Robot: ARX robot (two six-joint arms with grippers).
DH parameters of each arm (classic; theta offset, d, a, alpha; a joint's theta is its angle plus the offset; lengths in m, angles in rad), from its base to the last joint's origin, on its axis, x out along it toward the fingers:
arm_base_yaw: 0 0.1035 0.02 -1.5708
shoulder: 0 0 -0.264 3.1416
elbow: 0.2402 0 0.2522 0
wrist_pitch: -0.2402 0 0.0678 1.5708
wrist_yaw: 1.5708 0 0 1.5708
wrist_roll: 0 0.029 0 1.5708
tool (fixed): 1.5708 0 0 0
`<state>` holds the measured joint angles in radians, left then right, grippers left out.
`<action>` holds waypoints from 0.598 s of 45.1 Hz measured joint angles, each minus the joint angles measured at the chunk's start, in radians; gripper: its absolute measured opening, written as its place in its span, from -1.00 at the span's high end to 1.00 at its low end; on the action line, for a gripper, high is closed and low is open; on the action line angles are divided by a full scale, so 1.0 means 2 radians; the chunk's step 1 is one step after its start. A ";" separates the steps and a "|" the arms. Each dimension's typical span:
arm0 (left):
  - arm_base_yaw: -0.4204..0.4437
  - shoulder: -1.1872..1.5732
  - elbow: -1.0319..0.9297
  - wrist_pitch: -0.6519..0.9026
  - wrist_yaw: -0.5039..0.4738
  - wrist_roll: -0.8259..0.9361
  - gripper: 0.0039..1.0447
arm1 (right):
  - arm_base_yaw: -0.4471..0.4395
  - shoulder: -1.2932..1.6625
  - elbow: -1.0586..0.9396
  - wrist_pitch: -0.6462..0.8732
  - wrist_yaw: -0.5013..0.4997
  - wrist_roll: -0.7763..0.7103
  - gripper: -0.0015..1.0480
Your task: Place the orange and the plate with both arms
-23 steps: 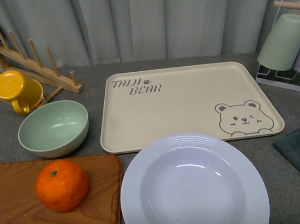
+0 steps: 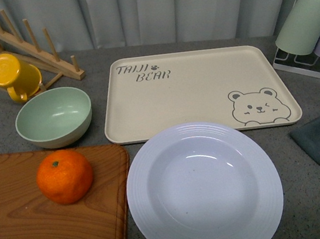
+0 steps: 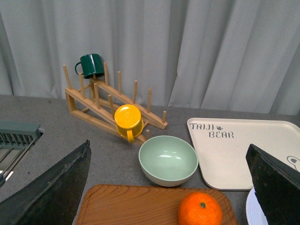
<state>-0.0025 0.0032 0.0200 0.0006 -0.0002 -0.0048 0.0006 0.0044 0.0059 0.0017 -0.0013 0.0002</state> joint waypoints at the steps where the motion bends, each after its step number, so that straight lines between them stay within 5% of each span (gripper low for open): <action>1: 0.000 0.000 0.000 0.000 0.000 0.000 -0.88 | 0.000 0.000 0.000 0.000 0.000 0.000 -0.83; 27: 0.000 0.000 0.000 0.000 0.000 0.000 -0.88 | 0.000 0.000 0.000 0.000 0.000 0.000 -0.83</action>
<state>-0.0025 0.0032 0.0200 0.0006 -0.0006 -0.0048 0.0006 0.0044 0.0059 0.0017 -0.0013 0.0002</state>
